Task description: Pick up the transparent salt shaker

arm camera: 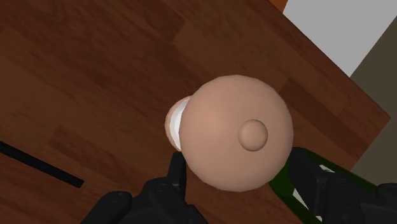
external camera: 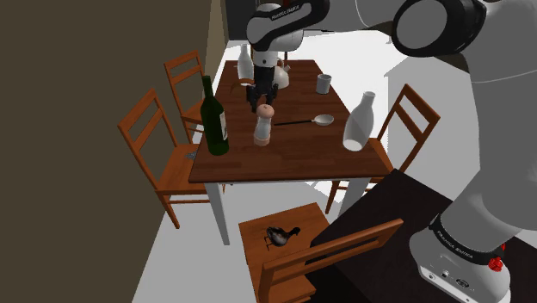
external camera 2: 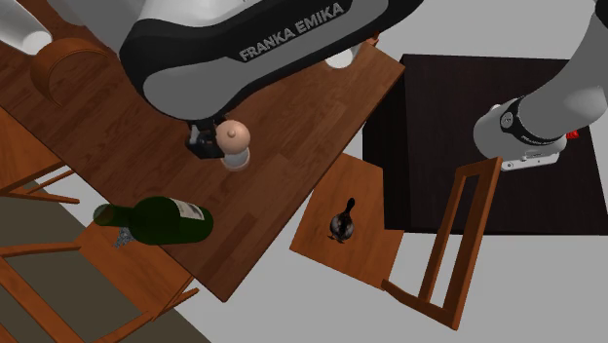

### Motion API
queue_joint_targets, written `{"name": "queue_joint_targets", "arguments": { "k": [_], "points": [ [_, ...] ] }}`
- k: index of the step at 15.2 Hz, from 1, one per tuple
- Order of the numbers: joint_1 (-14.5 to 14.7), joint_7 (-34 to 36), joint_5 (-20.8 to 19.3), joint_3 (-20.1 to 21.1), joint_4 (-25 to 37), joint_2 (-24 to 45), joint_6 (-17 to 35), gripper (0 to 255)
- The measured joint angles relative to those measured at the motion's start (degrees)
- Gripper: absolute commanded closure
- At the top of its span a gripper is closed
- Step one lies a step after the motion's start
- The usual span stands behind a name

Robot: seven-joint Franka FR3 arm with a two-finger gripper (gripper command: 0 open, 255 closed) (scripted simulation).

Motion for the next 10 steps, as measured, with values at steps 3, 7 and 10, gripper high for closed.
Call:
{"name": "queue_joint_targets", "arguments": {
  "k": [3,7,10],
  "points": [
    [-0.03,0.34,-0.08,-0.01,1.14,-0.74,-1.85,255],
    [-0.07,0.73,-0.17,-0.02,2.69,-1.6,-4.22,255],
    [-0.12,1.02,-0.23,-0.03,4.16,-1.96,-6.04,255]
  ]
}}
